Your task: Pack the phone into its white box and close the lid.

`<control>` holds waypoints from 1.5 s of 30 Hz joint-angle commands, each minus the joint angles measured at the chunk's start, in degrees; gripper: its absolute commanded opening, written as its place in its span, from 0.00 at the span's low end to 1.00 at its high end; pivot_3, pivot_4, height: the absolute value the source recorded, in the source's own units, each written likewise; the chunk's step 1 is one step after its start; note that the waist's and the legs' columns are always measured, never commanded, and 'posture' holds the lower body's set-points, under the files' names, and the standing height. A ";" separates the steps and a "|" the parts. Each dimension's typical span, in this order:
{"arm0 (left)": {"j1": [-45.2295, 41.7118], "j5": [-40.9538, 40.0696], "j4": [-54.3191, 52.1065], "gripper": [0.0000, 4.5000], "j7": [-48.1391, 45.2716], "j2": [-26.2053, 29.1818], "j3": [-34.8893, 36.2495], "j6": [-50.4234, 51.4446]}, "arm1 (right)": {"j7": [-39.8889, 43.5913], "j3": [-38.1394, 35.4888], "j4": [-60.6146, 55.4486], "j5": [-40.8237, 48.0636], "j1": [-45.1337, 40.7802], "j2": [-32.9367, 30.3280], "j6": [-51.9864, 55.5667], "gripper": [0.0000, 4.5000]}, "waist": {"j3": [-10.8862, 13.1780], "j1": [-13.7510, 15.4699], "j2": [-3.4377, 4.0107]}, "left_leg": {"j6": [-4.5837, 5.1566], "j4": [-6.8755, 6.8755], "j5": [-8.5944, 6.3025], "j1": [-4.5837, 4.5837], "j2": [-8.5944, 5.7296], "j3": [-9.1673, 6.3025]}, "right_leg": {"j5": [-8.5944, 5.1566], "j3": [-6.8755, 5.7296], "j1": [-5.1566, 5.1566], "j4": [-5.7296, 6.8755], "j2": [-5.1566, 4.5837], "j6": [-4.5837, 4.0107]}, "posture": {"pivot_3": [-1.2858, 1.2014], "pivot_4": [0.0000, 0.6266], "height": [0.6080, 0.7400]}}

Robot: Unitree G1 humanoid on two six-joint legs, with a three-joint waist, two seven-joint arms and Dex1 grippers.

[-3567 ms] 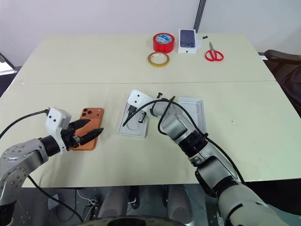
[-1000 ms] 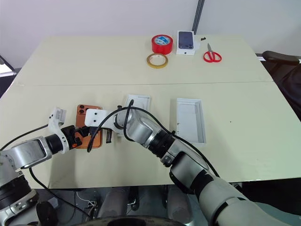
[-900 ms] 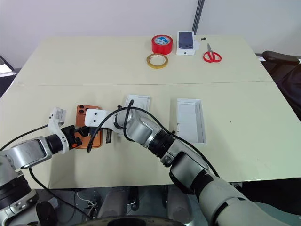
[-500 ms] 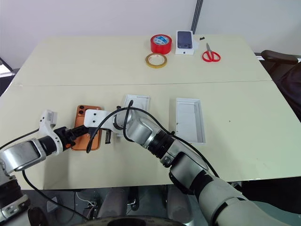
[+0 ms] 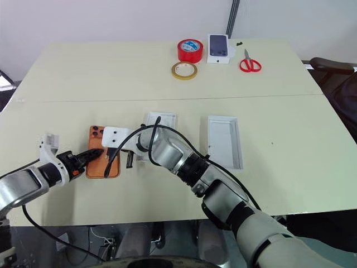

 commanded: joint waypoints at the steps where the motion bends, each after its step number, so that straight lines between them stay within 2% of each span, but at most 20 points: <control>1: 0.52 -3.96 -0.96 0.00 0.85 1.56 -1.11 -4.31 | 1.61 -4.04 -8.90 2.41 -0.68 -1.55 2.85 0.00 | 0.00 0.00 -0.01 | 0.00 -0.02 0.00 0.00 0.00 0.00 | 0.01 0.00 0.00 0.00 0.02 -0.01 | 0.52 0.24 0.97; 8: -4.18 -6.15 -2.41 0.00 1.81 1.24 -3.10 -10.24 | 5.83 -12.78 -28.11 10.43 4.74 -10.56 11.18 0.00 | 0.03 0.68 -0.06 | 0.00 0.07 0.04 -0.27 0.02 -0.02 | 0.01 -0.10 0.07 -0.02 0.09 -0.03 | 0.52 0.24 0.97; 11: -9.36 -6.15 -2.45 0.00 2.33 1.69 -7.03 -11.46 | 7.81 -18.14 -34.46 14.68 8.84 -16.90 12.19 0.00 | 0.04 1.77 -0.08 | 0.01 0.20 0.07 -0.40 -0.01 0.00 | 0.01 -0.11 0.07 -0.03 0.12 -0.02 | 0.52 0.24 0.97; 16: -16.94 -5.90 -0.03 0.00 1.97 -0.12 -14.24 -12.11 | 5.68 -25.96 -35.40 19.40 14.32 -21.28 9.94 0.00 | 0.07 2.06 -0.14 | 0.23 0.37 0.20 -0.57 -0.02 -0.01 | 0.02 -0.15 0.09 -0.02 0.35 0.01 | 0.52 0.24 0.97; 22: -23.72 -2.35 5.05 0.00 0.68 -6.47 -22.21 -12.29 | 9.57 -33.75 -37.86 26.75 22.14 -30.39 8.53 0.00 | 0.13 2.11 -0.16 | 0.38 0.79 0.22 -0.59 -0.03 -0.03 | 0.10 -0.19 0.31 0.03 0.65 0.24 | 0.52 0.24 0.97; 26: -25.80 0.76 8.02 0.00 -0.97 -9.41 -24.56 -11.22 | 8.71 -35.59 -38.36 28.68 25.13 -33.94 8.20 0.00 | 0.13 1.81 -0.17 | 0.39 0.95 0.22 -0.58 0.07 -0.09 | 0.10 -0.17 0.35 0.07 0.77 0.21 | 0.52 0.24 0.97; 32: -28.65 4.67 11.96 0.00 -3.93 -10.88 -26.15 -8.11 | 6.49 -36.57 -38.29 29.32 27.87 -37.48 7.53 0.00 | 0.15 2.24 -0.19 | 0.39 0.97 0.22 -0.58 0.09 -0.12 | 0.09 -0.17 0.39 0.09 0.82 0.26 | 0.52 0.24 0.97; 45: -29.35 9.84 13.06 0.00 -6.14 -13.41 -26.38 -3.83 | 4.28 -34.33 -35.61 28.89 27.50 -39.44 4.45 0.00 | 0.16 3.38 -0.22 | 0.40 1.07 0.22 -0.58 0.07 -0.16 | 0.08 -0.18 0.48 0.08 0.82 0.24 | 0.52 0.24 0.97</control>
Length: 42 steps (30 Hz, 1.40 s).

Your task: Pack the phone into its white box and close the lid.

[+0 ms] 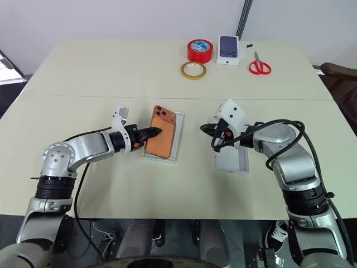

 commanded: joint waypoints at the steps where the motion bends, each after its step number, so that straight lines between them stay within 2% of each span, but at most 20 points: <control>1: -1.04 0.68 -1.54 0.00 -1.52 -1.01 1.01 0.43 | -0.20 0.13 0.01 0.18 -0.93 -1.25 -1.67 0.00 | 0.00 0.00 -0.01 | 0.01 0.01 0.00 0.00 0.00 -0.01 | 0.00 0.00 0.01 0.00 0.00 0.00 | 0.52 0.24 0.97; 6: -1.38 1.77 -1.40 0.00 -1.90 -2.20 1.26 0.92 | -0.46 1.00 0.70 -0.15 -0.84 -1.39 -2.38 0.00 | 0.01 -0.07 -0.01 | 0.01 0.02 0.00 0.01 0.00 0.00 | 0.01 -0.01 0.02 0.01 0.01 0.01 | 0.52 0.24 0.97; 12: -1.92 3.82 -1.14 0.61 -3.17 -2.52 1.32 2.22 | -0.81 1.63 0.78 -0.09 -1.18 -1.69 -2.74 0.00 | 0.01 -0.06 -0.01 | 0.01 0.05 0.00 0.01 0.00 0.02 | 0.02 -0.01 0.04 0.01 0.01 0.04 | 0.52 0.24 0.97; 15: -2.70 3.49 -1.98 0.95 -3.53 -1.43 1.77 3.23 | -0.99 1.74 0.77 -0.10 -1.23 -1.92 -2.82 0.00 | 0.00 -0.07 -0.01 | 0.01 0.06 0.00 0.02 0.00 0.02 | 0.03 -0.02 0.06 0.02 0.01 0.05 | 0.52 0.24 0.97; 18: -3.25 3.40 -2.99 0.95 -3.82 -0.08 2.10 4.31 | -1.08 1.85 0.65 -0.02 -1.11 -2.13 -2.91 0.00 | 0.00 -0.17 -0.01 | 0.01 0.05 0.00 0.13 0.00 0.01 | 0.03 -0.02 0.13 0.02 0.02 0.05 | 0.52 0.24 0.97; 27: -3.96 3.56 -8.95 0.95 -5.39 9.32 4.01 7.13 | -1.26 2.56 0.87 -0.30 -1.62 -2.53 -3.36 0.00 | 0.01 -0.05 -0.03 | 0.01 0.04 -0.01 0.17 0.02 -0.01 | 0.01 -0.01 0.18 0.03 0.02 0.04 | 0.52 0.24 0.97; 31: -3.00 14.36 -12.01 0.95 -9.83 15.86 3.99 6.02 | -1.69 5.55 0.53 -1.03 -3.94 -2.38 0.02 0.00 | 0.01 -0.24 -0.02 | 0.00 0.02 -0.01 0.23 0.02 0.00 | -0.04 -0.01 0.18 0.05 0.03 -0.04 | 0.52 0.24 0.97; 34: -1.68 26.27 -14.42 0.77 -15.62 20.12 0.51 2.89 | -2.67 9.78 0.35 -3.30 -5.80 -1.77 1.68 0.00 | 0.02 -0.25 -0.02 | -0.01 -0.05 -0.01 0.34 0.02 0.05 | -0.09 -0.01 0.23 0.05 0.03 -0.13 | 0.52 0.24 0.97; 40: 0.11 41.89 -16.37 0.09 -25.49 21.99 -6.92 -0.39 | -6.82 17.73 4.29 -10.09 -11.40 0.82 4.22 0.00 | 0.03 -0.06 -0.02 | -0.04 -0.06 -0.03 0.36 0.03 0.09 | -0.11 -0.01 0.27 -0.01 -0.02 -0.18 | 0.52 0.24 0.97; 41: 0.16 43.64 -16.53 0.01 -26.66 21.73 -7.63 -0.55 | -6.96 18.20 4.62 -10.38 -11.95 1.26 4.54 0.00 | 0.03 -0.05 -0.02 | -0.04 -0.06 -0.03 0.33 0.03 0.08 | -0.11 -0.02 0.25 -0.02 -0.02 -0.18 | 0.52 0.24 0.97; 42: 0.04 45.03 -16.42 0.01 -27.69 21.12 -8.32 -0.71 | -7.24 19.15 5.23 -11.18 -12.65 1.69 4.60 0.00 | 0.03 -0.09 -0.02 | -0.04 -0.06 -0.03 0.31 0.03 0.07 | -0.11 -0.02 0.24 -0.03 -0.03 -0.18 | 0.52 0.24 0.97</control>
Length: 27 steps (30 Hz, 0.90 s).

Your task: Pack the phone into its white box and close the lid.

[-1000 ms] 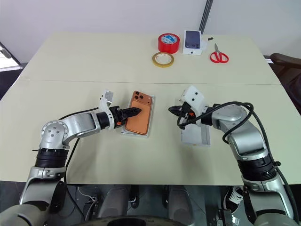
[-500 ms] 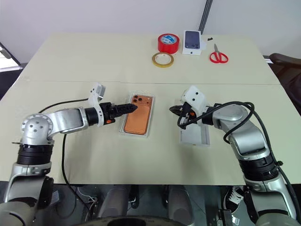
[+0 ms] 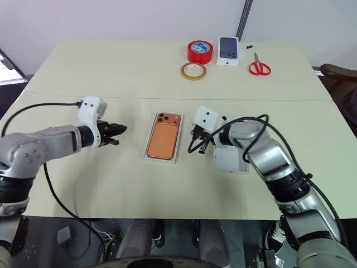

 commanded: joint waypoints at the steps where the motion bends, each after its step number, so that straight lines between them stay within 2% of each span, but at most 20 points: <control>1: -0.52 6.22 -2.34 0.01 -4.47 -0.86 -1.65 -1.86 | -1.14 1.77 0.82 -2.65 -2.72 1.04 0.44 0.00 | 0.00 -0.08 0.00 | 0.01 0.00 -0.01 0.00 0.01 -0.02 | 0.00 0.00 0.00 -0.01 0.00 0.00 | 0.52 0.24 0.97; 8: -2.57 14.86 -1.07 0.01 -10.14 -7.18 -8.04 -1.05 | -2.03 7.93 4.12 -7.36 -5.95 4.74 0.52 0.00 | 0.00 -0.12 0.00 | 0.04 0.02 0.00 0.01 0.00 0.04 | 0.01 0.00 0.01 0.04 0.00 0.02 | 0.52 0.24 0.97; 16: -5.06 19.79 -0.98 0.01 -15.45 -12.98 -10.52 0.90 | 0.23 9.88 2.66 -8.69 -5.09 5.12 0.14 0.00 | 0.00 -0.07 0.00 | 0.06 0.06 0.01 0.02 -0.01 0.06 | 0.11 0.00 0.05 0.08 0.02 0.22 | 0.52 0.24 0.97; 22: -7.03 20.22 -2.22 0.01 -20.38 -17.54 -12.39 3.41 | 2.60 7.75 -1.92 -7.76 -2.63 2.00 1.70 0.00 | 0.00 0.09 -0.01 | 0.08 0.12 -0.01 0.02 -0.04 0.02 | 0.10 -0.03 0.11 0.08 0.01 0.28 | 0.52 0.24 0.97; 27: -9.26 22.44 -0.70 0.01 -22.66 -23.05 -16.06 3.96 | 4.55 4.72 -7.65 -7.06 3.21 -4.56 4.00 0.00 | -0.01 0.64 -0.01 | 0.18 0.21 -0.06 0.02 -0.06 0.01 | 0.07 -0.04 0.18 0.08 -0.03 0.31 | 0.52 0.24 0.97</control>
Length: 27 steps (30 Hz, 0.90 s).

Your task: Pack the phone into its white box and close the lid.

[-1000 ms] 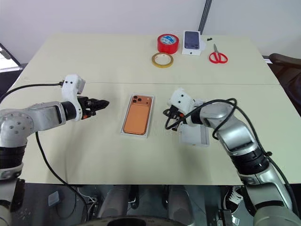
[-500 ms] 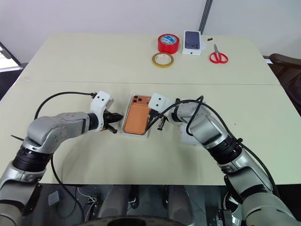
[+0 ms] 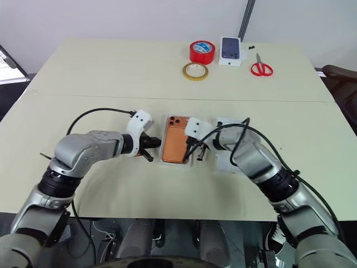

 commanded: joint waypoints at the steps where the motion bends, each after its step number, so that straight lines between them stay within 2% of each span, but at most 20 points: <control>1: -2.74 -0.10 -0.84 0.01 -3.65 -5.21 -4.07 -0.42 | 1.97 -2.40 -6.83 1.82 3.10 -2.88 1.00 0.00 | 0.00 0.43 0.00 | 0.02 0.02 -0.01 0.00 -0.01 0.00 | -0.01 0.00 0.01 0.00 0.00 -0.01 | 0.52 0.24 0.97; 8: -3.87 2.30 1.53 0.01 -5.71 -10.21 -6.21 -0.07 | 1.98 -5.61 -10.15 1.55 8.58 -7.46 2.62 0.00 | -0.02 1.12 -0.02 | 0.10 0.09 -0.06 0.07 0.00 -0.06 | -0.12 0.01 0.07 -0.01 -0.03 -0.17 | 0.52 0.24 0.97; 27: -6.83 7.13 6.85 0.01 -9.77 -17.05 -6.87 -0.40 | 3.04 -9.99 -12.98 2.01 13.90 -12.04 3.70 0.00 | -0.02 1.13 -0.02 | 0.49 0.55 -0.34 0.04 -0.02 -0.14 | -0.21 0.00 0.29 0.00 -0.13 -0.06 | 0.52 0.24 0.97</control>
